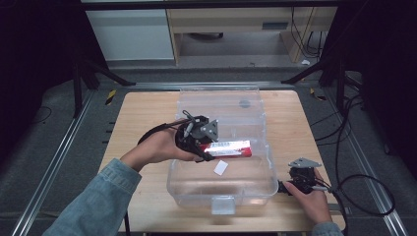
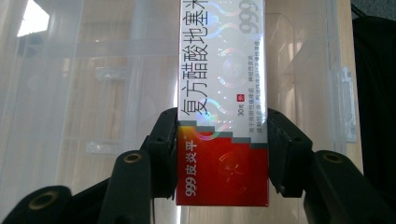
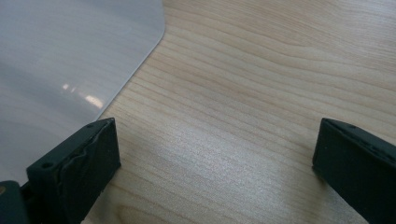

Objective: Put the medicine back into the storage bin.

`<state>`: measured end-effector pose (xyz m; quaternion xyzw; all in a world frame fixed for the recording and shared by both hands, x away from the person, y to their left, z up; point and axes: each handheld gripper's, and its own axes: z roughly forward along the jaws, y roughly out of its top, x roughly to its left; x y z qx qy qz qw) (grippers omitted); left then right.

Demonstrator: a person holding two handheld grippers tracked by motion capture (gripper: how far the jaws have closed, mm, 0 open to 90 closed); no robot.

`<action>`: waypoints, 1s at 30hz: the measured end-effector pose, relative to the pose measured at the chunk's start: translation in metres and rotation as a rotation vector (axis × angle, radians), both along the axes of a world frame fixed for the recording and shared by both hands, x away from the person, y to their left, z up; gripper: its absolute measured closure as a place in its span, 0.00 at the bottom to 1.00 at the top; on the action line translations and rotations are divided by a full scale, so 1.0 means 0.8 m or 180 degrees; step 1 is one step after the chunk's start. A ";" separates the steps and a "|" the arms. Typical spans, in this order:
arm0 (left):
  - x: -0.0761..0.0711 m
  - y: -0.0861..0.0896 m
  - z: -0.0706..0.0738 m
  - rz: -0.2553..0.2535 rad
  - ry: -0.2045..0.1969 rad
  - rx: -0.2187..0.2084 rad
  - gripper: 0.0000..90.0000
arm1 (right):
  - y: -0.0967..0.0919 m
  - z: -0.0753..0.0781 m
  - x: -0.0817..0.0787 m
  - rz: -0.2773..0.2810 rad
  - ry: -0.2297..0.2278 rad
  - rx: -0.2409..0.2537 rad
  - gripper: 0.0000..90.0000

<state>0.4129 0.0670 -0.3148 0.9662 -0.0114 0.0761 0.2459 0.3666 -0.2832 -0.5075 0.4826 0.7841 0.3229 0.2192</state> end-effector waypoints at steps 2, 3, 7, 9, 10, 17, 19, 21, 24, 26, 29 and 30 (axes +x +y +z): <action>0.000 -0.009 -0.007 -0.0032 0.0065 -0.0053 0.57 | 0.000 0.000 0.000 0.0001 0.0001 0.0000 0.01; 0.000 -0.009 -0.007 -0.0032 0.0065 -0.0053 0.57 | 0.000 0.000 0.000 0.0001 0.0001 0.0000 0.01; -0.002 -0.022 -0.012 -0.0055 0.0065 -0.0021 0.57 | 0.000 0.000 0.000 0.0000 0.0001 0.0000 0.01; -0.002 -0.029 -0.015 -0.0068 0.0080 -0.0024 0.57 | 0.000 0.000 0.000 0.0000 0.0001 0.0000 0.01; -0.001 -0.031 -0.016 -0.0076 0.0085 -0.0020 0.57 | 0.000 0.000 0.000 0.0000 0.0001 0.0000 0.01; -0.007 -0.060 -0.034 -0.0164 0.0150 0.0049 0.57 | 0.000 0.000 0.000 0.0001 0.0001 0.0000 0.01; -0.008 -0.064 -0.036 -0.0167 0.0172 0.0044 0.57 | 0.000 0.000 0.000 0.0001 0.0001 0.0000 0.01; -0.011 -0.069 -0.040 -0.0197 0.0190 0.0056 0.57 | 0.000 0.000 0.000 0.0001 0.0001 0.0000 0.01; -0.014 -0.078 -0.050 -0.0202 0.0174 0.0168 0.57 | 0.000 0.000 0.000 -0.0002 0.0001 0.0002 0.01; -0.014 -0.082 -0.055 -0.0206 0.0173 0.0225 0.57 | 0.000 0.000 0.000 -0.0002 0.0001 0.0004 0.01; -0.015 -0.087 -0.061 -0.0200 0.0196 0.0286 0.57 | 0.000 0.000 0.000 0.0008 0.0003 0.0001 0.01; -0.016 -0.089 -0.062 -0.0214 0.0197 0.0307 0.57 | 0.000 0.000 0.000 0.0012 0.0002 0.0001 0.01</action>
